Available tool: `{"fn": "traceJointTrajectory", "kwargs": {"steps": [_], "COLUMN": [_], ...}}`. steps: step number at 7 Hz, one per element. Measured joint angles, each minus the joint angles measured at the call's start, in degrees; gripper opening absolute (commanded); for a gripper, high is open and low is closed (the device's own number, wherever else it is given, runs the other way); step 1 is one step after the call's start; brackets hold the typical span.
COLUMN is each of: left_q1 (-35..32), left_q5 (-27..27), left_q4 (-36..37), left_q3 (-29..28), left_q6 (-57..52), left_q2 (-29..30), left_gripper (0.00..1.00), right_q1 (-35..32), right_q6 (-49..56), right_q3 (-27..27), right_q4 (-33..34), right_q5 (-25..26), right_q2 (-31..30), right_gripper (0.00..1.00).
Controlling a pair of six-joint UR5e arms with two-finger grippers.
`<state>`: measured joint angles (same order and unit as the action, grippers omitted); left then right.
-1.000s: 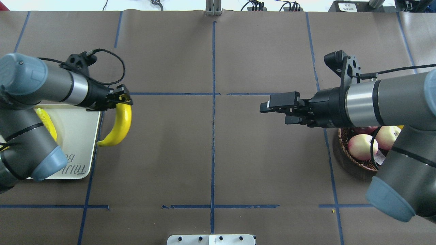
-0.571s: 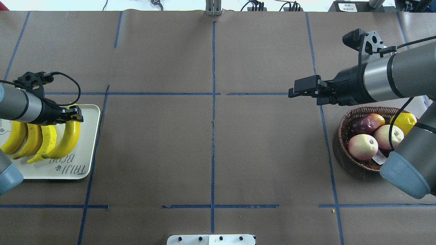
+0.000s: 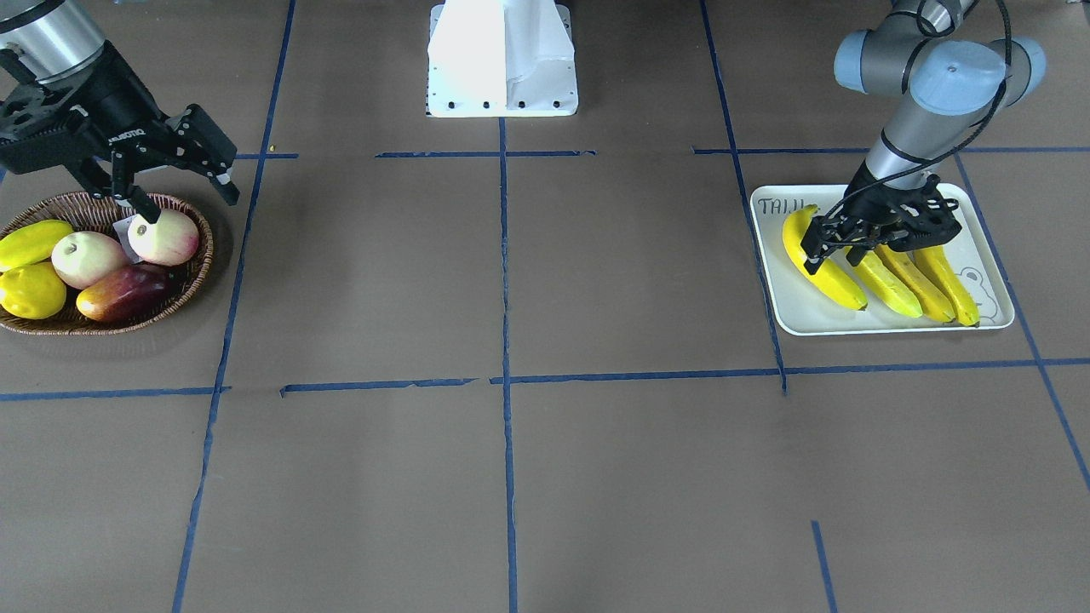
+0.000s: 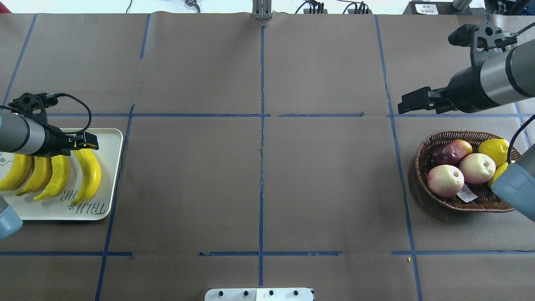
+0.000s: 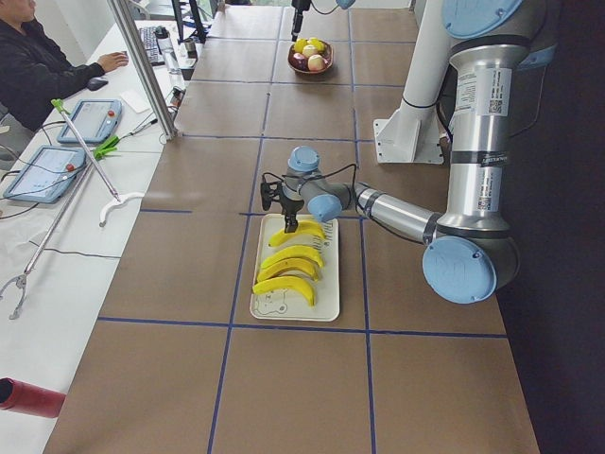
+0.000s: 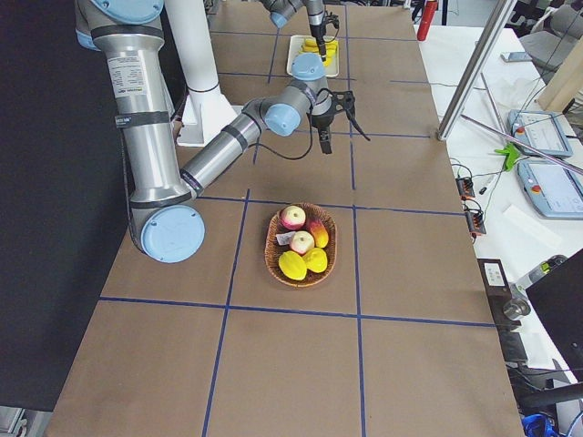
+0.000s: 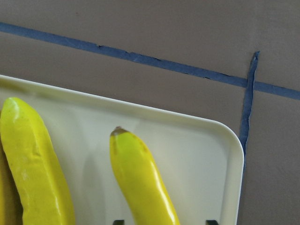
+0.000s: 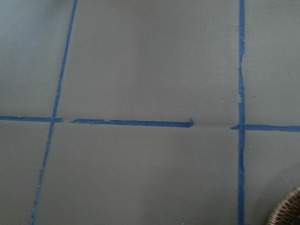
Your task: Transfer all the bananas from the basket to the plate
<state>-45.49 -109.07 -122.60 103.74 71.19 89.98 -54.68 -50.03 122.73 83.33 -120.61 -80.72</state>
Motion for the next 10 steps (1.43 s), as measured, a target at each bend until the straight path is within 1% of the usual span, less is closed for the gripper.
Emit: {"fn": "traceJointTrajectory", "kwargs": {"steps": [1,2,3,4,5,6,7,8,9,10], "left_q1": [-0.3,-2.1,-6.3,-12.3,-19.2,-25.4,-30.6,-34.5,-38.0,-40.5], "left_q5": [-0.2,-2.7,-7.0,-12.8,-18.7,-23.1,-25.3,-26.2,-26.9,-28.0], "left_q4": [0.0,0.3,0.6,2.4,7.4,15.1,23.9,31.0,35.9,37.8], "left_q3": [0.9,1.8,2.4,2.4,2.2,2.1,1.9,1.7,1.0,-1.0], "left_q6": [-0.2,-1.5,-5.9,-13.8,-24.9,-37.3,-49.4,-58.6,-65.8,-70.6], "left_q2": [0.2,0.1,-0.1,-0.5,-0.7,-0.5,0.1,0.7,0.7,0.0], "left_gripper": [1.0,1.0,1.0,1.0,1.0,1.0,1.0,1.0,1.0,1.0], "right_q1": [-2.4,-5.8,-10.4,-16.0,-21.5,-26.3,-30.4,-33.5,-35.7,-36.5], "right_q6": [7.3,15.9,24.3,33.8,43.9,53.1,59.8,63.0,64.5,64.8], "right_q3": [-0.4,-1.8,-4.1,-7.4,-11.1,-14.7,-18.8,-23.0,-27.0,-29.0], "right_q4": [5.1,8.9,10.5,11.0,11.1,11.1,11.0,11.0,10.6,10.0], "right_q5": [-0.6,-1.4,-4.0,-8.3,-12.1,-14.3,-16.5,-19.7,-22.9,-24.1], "right_q2": [-0.1,-0.6,-2.2,-4.7,-7.6,-10.2,-11.8,-12.3,-12.2,-11.8], "right_gripper": [1.0,1.0,1.0,1.0,1.0,1.0,1.0,1.0,1.0,1.0]}}
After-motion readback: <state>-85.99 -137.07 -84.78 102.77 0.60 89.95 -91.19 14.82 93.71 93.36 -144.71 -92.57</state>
